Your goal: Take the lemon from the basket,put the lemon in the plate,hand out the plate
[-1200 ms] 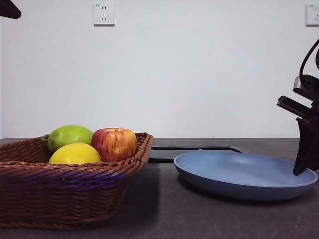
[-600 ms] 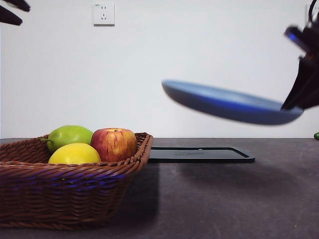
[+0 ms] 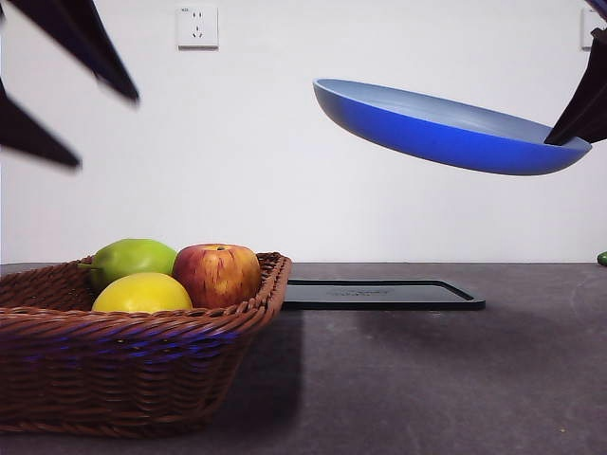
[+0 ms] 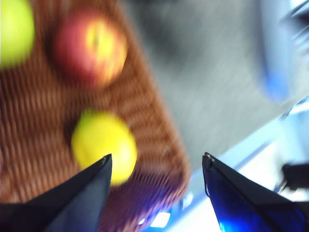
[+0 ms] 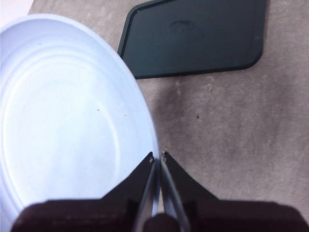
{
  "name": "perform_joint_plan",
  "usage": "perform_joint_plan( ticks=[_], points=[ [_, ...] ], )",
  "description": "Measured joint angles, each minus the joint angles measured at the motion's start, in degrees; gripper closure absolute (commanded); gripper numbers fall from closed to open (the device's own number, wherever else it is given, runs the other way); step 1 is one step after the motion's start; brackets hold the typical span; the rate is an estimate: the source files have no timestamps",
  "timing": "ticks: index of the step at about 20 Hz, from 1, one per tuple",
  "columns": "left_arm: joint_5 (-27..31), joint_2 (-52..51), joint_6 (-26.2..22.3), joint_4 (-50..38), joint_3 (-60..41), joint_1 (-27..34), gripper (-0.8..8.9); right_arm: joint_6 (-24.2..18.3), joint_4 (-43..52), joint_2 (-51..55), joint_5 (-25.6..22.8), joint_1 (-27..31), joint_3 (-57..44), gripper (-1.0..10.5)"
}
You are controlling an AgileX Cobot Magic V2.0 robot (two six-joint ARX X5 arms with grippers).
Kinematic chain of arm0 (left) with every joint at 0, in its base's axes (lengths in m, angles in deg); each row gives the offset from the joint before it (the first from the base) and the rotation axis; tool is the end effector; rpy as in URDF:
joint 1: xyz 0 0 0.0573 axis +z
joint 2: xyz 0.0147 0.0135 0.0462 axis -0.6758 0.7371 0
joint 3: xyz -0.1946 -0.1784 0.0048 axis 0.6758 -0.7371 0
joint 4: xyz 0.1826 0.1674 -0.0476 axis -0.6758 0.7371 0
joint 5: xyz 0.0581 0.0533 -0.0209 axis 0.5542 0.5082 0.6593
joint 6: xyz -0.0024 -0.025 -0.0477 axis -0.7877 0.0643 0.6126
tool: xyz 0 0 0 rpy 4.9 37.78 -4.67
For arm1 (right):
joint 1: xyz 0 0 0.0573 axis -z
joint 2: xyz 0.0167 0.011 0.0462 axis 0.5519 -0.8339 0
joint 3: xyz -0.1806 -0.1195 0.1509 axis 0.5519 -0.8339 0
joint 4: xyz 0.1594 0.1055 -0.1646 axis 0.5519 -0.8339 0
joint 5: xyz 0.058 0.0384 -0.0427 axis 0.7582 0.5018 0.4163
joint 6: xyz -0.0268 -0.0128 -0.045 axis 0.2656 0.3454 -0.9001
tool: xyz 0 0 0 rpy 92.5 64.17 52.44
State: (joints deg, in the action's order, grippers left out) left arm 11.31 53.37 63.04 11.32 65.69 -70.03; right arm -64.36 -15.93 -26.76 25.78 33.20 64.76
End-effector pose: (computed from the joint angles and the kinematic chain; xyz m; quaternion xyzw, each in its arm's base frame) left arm 0.1557 -0.0944 0.2549 -0.1641 0.4803 -0.3027 0.8067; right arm 0.2132 0.0173 0.2607 0.1912 0.3779 0.2383 0.8740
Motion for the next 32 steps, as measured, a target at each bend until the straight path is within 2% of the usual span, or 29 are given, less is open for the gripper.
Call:
perform_joint_plan(
  ticks=[3,7,9,11,15,19,26,28,32],
  points=[
    [4.5,7.5,0.8,3.6,3.2,-3.7,4.88,0.0,-0.1,0.0,0.0,0.9,0.0,9.4],
    [15.9,15.1,0.7,11.3,12.4,-7.3,4.88,0.0,-0.2,0.0,0.0,1.1,0.0,9.4],
    [19.0,19.0,0.5,14.3,15.9,-8.0,4.88,0.0,-0.2,0.0,0.0,1.1,0.0,9.4],
    [19.3,23.2,0.2,16.8,17.5,-8.4,4.88,0.0,-0.2,0.0,0.0,1.1,0.0,9.4],
    [19.3,29.3,-0.1,15.5,17.5,-9.7,4.87,0.0,-0.2,0.0,0.0,1.1,0.0,9.4],
    [17.9,30.5,-0.2,11.7,17.5,-11.1,4.85,0.0,-0.2,0.0,0.1,1.1,0.0,9.4],
    [17.9,33.7,-0.2,12.8,17.7,-11.2,4.85,0.0,-0.2,0.1,0.2,1.1,0.0,9.4],
    [17.7,34.7,-0.2,12.9,18.3,-11.2,4.46,0.0,-0.2,0.1,0.2,1.1,0.0,9.4],
    [17.9,35.6,-0.2,12.9,17.9,-11.2,4.46,0.0,-0.2,0.1,0.2,1.1,0.0,9.4]
  ],
)
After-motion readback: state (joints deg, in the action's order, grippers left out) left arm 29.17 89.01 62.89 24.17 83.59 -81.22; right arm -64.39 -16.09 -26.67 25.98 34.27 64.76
